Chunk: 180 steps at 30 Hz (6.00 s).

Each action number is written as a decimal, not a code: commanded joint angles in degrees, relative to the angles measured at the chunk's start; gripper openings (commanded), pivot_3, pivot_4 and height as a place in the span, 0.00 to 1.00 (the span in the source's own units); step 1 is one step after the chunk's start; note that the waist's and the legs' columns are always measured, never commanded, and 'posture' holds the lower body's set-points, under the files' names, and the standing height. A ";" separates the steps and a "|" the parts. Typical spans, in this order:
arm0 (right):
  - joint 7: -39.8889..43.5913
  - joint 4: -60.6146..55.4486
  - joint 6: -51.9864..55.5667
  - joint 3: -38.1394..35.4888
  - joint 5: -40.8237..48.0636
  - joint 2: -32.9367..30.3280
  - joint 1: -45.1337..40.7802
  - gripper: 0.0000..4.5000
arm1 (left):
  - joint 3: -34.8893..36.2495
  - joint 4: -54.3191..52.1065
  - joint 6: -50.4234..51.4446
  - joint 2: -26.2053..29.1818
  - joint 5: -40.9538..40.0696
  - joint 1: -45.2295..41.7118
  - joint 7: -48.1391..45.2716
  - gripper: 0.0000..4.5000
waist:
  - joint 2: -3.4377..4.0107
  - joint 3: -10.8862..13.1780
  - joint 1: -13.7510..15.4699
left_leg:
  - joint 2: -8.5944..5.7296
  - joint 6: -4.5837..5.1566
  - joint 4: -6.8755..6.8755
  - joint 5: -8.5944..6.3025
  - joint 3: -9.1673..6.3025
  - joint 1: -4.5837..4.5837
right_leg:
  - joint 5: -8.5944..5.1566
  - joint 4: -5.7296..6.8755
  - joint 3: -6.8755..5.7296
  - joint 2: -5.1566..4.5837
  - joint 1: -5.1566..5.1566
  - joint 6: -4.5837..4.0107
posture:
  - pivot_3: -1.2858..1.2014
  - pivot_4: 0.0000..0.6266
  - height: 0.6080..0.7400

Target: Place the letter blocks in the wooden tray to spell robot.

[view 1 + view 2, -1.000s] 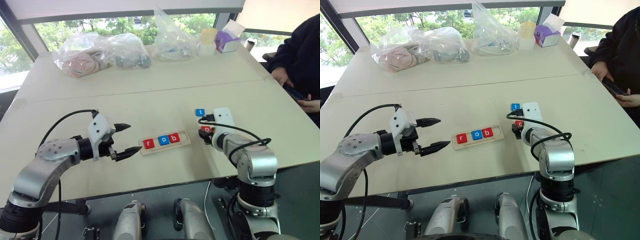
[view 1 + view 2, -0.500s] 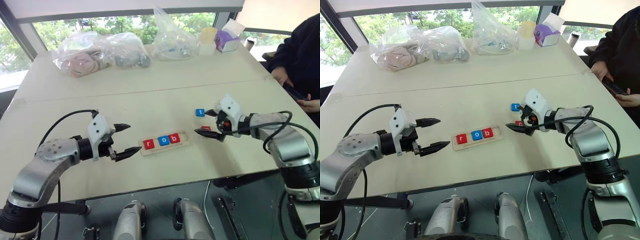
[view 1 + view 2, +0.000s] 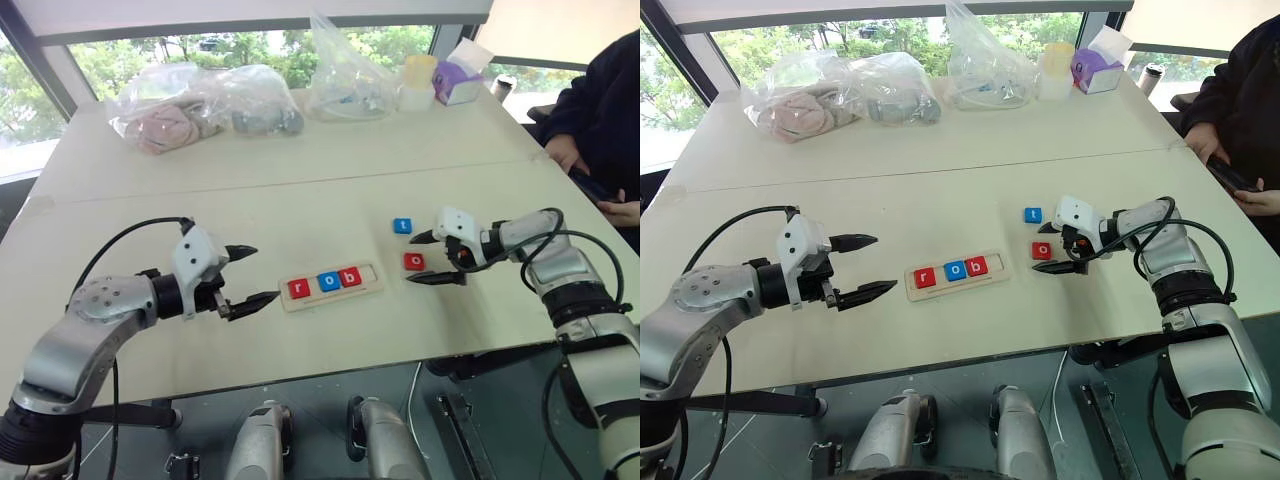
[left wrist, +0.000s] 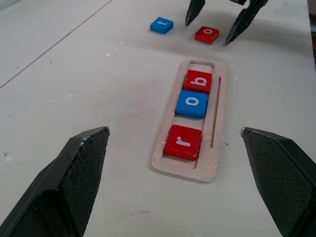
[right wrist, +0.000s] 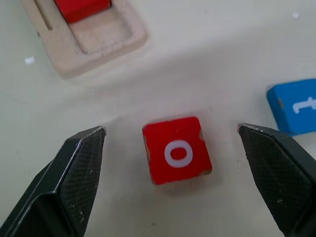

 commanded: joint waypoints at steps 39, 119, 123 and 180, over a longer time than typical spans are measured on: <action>7.16 -7.70 -2.36 4.10 -3.96 7.37 -5.13 0.25 | 2.81 -4.18 0.29 -0.04 -0.65 1.81 2.00 1.00 | 0.01 -0.01 -0.01 | 0.12 -0.06 0.29 0.04 -0.01 0.12 | 0.03 0.55 0.02 -0.01 -0.03 -0.09 | 0.52 0.24 0.89; -10.40 -6.00 -1.10 -3.70 -5.54 6.73 -3.39 0.99 | 0.99 -3.52 0.16 -0.87 -1.29 0.16 3.08 1.00 | 0.01 -0.01 -0.19 | 0.02 -0.17 0.31 0.11 -0.01 0.18 | 0.02 0.74 0.05 0.01 -0.06 -0.09 | 0.52 0.24 0.89; -10.05 -8.01 -0.09 -3.38 -4.93 7.00 -2.25 0.99 | 0.92 -2.96 0.06 -0.83 -1.15 -0.27 2.39 1.00 | 0.01 -0.01 -0.23 | 0.04 -0.17 0.31 0.12 -0.02 0.20 | 0.02 0.76 0.06 0.05 -0.06 -0.08 | 0.52 0.24 0.89; -7.92 -14.74 2.83 1.16 -4.25 11.28 -0.26 0.99 | 1.69 -4.79 0.90 -0.68 -1.45 1.26 3.40 1.00 | 0.01 -0.02 0.00 | 0.07 -0.17 0.32 0.11 -0.04 0.19 | 0.02 0.74 0.07 0.03 -0.05 -0.09 | 0.52 0.24 0.89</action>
